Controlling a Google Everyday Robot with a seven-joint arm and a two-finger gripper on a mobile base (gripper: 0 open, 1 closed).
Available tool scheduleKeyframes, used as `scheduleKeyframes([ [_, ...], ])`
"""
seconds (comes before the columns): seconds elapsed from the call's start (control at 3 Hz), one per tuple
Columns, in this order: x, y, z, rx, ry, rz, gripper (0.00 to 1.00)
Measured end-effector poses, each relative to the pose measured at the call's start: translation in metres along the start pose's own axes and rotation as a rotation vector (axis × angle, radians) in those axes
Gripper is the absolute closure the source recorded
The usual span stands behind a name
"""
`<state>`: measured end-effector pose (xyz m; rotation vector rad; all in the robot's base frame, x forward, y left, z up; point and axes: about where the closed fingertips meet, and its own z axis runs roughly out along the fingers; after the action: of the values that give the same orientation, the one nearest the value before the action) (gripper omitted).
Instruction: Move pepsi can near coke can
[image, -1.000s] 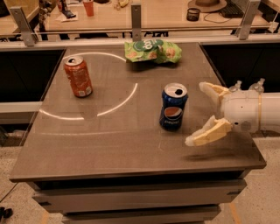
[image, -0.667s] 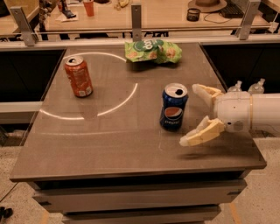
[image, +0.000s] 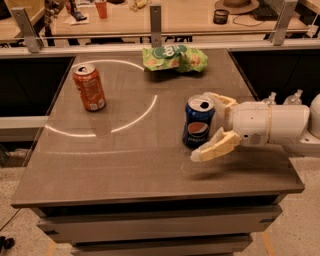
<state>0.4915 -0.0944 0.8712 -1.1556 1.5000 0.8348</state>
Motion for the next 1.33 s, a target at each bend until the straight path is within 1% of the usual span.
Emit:
scheduleKeyframes([
  [0.33,-0.005,0.001,0.010,-0.022,-0.036,0.006,0.00],
  [0.67,-0.002,0.002,0.017,-0.034,-0.059,0.004,0.15],
  [1.0,-0.002,0.003,0.022,-0.049,-0.085,-0.003,0.37],
  [1.33,-0.003,0.004,0.025,-0.068,-0.100,-0.014,0.61],
])
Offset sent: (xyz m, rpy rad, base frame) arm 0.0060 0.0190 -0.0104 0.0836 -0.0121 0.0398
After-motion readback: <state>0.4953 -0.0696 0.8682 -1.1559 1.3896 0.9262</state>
